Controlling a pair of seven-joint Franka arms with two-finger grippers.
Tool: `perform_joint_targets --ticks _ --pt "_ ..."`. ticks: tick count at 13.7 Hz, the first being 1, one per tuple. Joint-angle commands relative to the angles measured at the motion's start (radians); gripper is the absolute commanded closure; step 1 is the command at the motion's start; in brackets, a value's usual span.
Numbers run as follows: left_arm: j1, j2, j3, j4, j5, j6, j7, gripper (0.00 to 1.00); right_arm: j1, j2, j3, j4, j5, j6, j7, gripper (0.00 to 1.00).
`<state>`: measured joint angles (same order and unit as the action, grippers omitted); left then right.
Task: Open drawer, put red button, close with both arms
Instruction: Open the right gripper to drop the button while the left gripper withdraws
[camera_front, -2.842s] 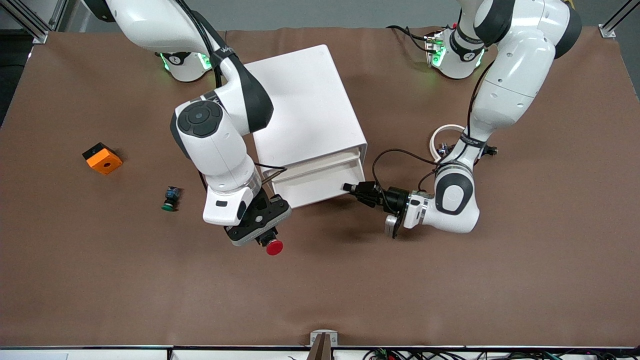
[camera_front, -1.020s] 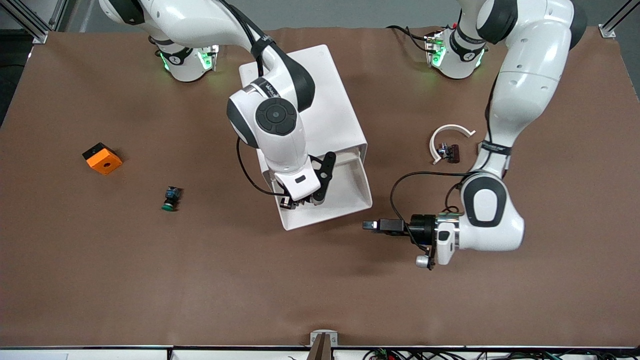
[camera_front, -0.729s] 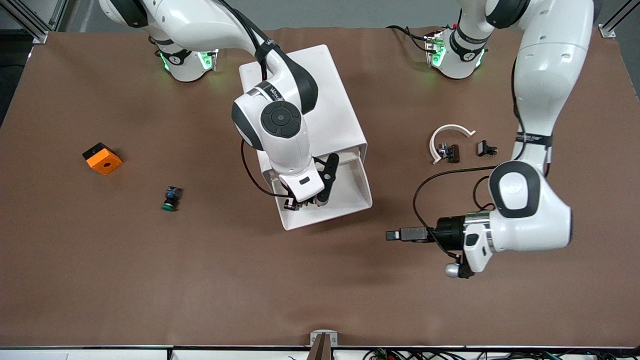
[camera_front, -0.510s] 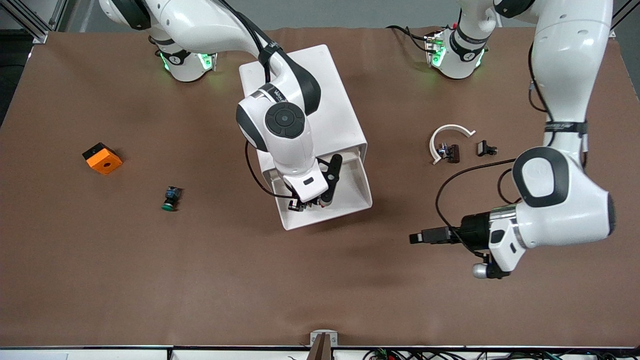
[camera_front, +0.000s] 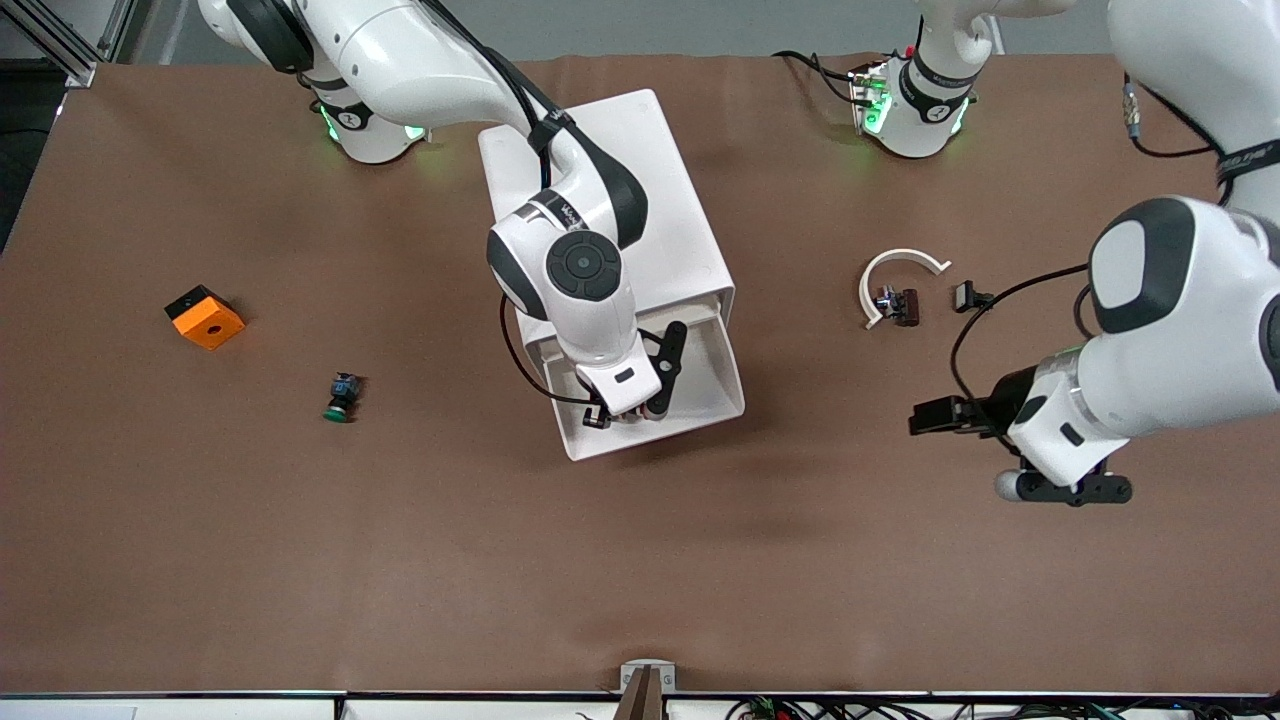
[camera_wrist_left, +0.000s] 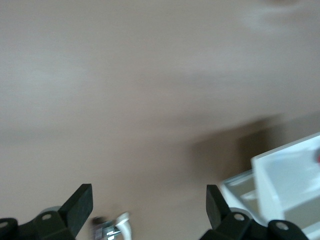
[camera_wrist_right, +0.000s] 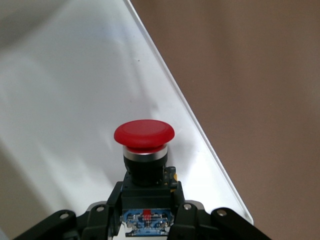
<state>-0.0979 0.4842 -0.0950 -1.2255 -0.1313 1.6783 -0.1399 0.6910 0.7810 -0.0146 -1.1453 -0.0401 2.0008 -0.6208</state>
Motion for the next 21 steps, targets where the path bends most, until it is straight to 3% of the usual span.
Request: perform_joint_targets --ticks 1,2,3,4,8,12,16,21 --pt "-0.005 -0.068 0.006 -0.035 0.091 -0.06 -0.003 0.0 0.002 0.009 0.001 0.015 0.005 0.001 0.009 1.0" --pt "-0.003 -0.082 0.005 -0.035 0.137 -0.074 -0.001 0.0 0.002 0.009 0.001 0.015 0.003 0.003 0.007 0.78" --pt "-0.003 -0.094 0.003 -0.032 0.175 -0.112 0.002 0.0 0.002 0.009 0.001 0.015 0.003 0.004 0.004 0.24" --pt "-0.003 -0.107 0.008 -0.031 0.196 -0.159 0.002 0.0 -0.001 0.009 0.001 0.015 0.003 0.006 0.0 0.0" --pt "0.035 -0.162 0.028 -0.031 0.237 -0.187 0.008 0.0 -0.002 0.001 0.002 0.019 0.005 -0.003 0.004 0.0" --pt "0.026 -0.145 0.026 -0.029 0.231 -0.18 0.011 0.0 -0.008 -0.026 0.002 0.032 0.043 -0.066 0.006 0.0" --pt "-0.012 -0.07 0.02 -0.026 0.231 0.007 -0.026 0.0 -0.048 -0.058 0.002 0.074 0.048 -0.125 0.006 0.0" --pt "-0.141 0.068 0.018 -0.025 0.228 0.28 -0.288 0.0 -0.094 -0.134 0.001 0.093 0.046 -0.146 0.006 0.0"
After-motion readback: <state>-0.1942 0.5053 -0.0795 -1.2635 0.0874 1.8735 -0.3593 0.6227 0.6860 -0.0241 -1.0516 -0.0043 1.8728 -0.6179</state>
